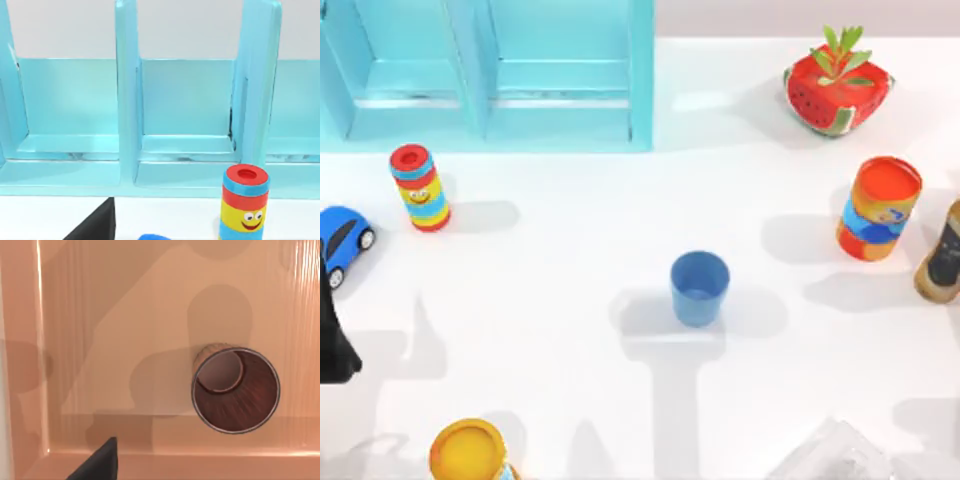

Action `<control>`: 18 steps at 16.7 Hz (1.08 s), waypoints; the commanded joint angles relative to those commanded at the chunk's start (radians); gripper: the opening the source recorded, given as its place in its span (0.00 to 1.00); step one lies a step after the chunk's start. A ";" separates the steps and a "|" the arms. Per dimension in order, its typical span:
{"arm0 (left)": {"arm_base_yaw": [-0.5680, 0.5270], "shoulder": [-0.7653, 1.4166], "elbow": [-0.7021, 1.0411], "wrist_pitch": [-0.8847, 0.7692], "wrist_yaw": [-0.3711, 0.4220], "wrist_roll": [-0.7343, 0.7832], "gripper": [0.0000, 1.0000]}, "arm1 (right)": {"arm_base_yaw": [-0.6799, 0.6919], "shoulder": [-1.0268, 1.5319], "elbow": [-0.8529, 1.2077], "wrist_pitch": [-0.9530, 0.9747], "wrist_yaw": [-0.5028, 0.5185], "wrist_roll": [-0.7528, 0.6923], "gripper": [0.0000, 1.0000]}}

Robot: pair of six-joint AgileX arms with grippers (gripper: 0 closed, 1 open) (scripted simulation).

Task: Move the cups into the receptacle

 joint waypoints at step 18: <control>0.000 0.000 0.000 0.000 0.000 0.000 1.00 | 0.378 0.246 0.410 -0.204 0.073 0.364 1.00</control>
